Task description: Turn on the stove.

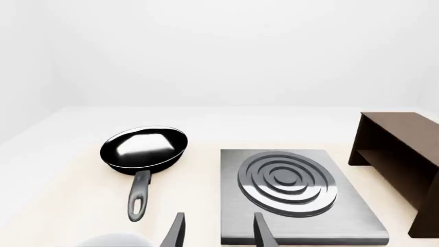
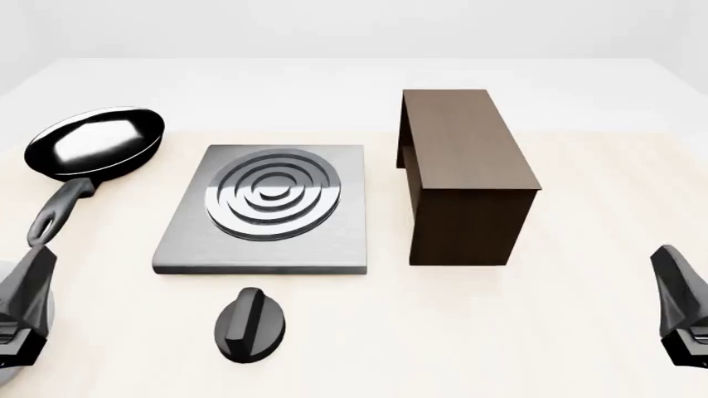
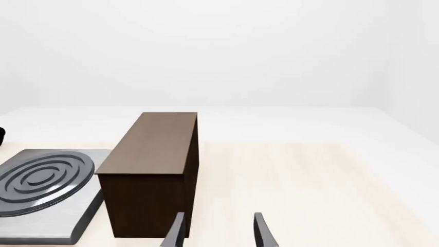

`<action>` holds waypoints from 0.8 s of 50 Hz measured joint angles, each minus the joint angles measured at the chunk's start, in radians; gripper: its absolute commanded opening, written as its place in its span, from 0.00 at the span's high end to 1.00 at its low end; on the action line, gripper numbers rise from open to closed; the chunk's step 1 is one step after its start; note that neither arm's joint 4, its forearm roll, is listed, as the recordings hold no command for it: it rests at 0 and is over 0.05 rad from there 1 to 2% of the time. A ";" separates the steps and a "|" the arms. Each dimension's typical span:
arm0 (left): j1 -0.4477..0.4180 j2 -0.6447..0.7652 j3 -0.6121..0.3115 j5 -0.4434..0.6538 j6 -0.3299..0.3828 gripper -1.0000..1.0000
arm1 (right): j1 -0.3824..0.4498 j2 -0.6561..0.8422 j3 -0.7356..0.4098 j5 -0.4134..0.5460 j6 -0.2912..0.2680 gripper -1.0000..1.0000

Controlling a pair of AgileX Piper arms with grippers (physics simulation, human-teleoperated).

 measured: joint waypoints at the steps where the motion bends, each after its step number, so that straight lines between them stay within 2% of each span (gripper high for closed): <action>1: 0.000 0.000 0.000 0.000 -0.001 0.00 | 0.001 0.000 0.000 -0.001 -0.001 0.00; 13: 0.007 0.000 -0.044 0.025 -0.003 0.00 | 0.005 0.001 -0.002 -0.004 -0.005 0.00; 31: 0.022 0.045 -0.284 0.248 -0.019 0.00 | 0.006 0.001 -0.003 -0.004 -0.007 0.00; 40: 0.001 0.183 -0.375 0.296 -0.027 0.00 | 0.006 0.001 -0.003 -0.005 -0.007 0.00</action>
